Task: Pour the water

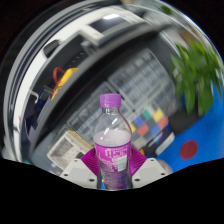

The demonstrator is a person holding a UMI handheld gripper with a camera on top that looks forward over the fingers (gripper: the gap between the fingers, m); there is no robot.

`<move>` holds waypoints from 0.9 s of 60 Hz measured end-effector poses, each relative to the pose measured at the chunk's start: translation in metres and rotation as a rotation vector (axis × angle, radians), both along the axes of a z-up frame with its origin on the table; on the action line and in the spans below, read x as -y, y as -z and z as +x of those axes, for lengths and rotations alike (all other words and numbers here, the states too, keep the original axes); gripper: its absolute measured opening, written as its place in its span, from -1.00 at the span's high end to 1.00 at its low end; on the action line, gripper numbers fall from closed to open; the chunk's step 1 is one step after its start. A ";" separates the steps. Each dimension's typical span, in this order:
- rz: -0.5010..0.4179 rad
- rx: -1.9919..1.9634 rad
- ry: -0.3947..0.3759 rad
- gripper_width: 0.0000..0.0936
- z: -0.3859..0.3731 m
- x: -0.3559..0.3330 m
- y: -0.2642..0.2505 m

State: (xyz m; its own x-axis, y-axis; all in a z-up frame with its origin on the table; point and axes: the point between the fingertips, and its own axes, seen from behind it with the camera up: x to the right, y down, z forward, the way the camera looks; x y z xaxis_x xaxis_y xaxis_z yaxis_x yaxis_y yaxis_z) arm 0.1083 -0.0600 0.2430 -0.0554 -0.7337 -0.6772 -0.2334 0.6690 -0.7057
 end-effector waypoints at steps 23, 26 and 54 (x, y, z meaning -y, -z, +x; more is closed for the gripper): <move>-0.668 -0.033 0.114 0.26 0.011 0.147 0.034; -0.677 -0.054 0.113 0.26 0.014 0.158 0.049; -0.696 -0.043 0.125 0.25 0.026 0.181 0.131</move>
State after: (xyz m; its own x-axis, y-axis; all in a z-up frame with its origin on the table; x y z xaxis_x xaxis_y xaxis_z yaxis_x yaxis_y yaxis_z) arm 0.1346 -0.2412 0.1118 -0.1838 -0.9817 -0.0488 -0.2217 0.0898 -0.9710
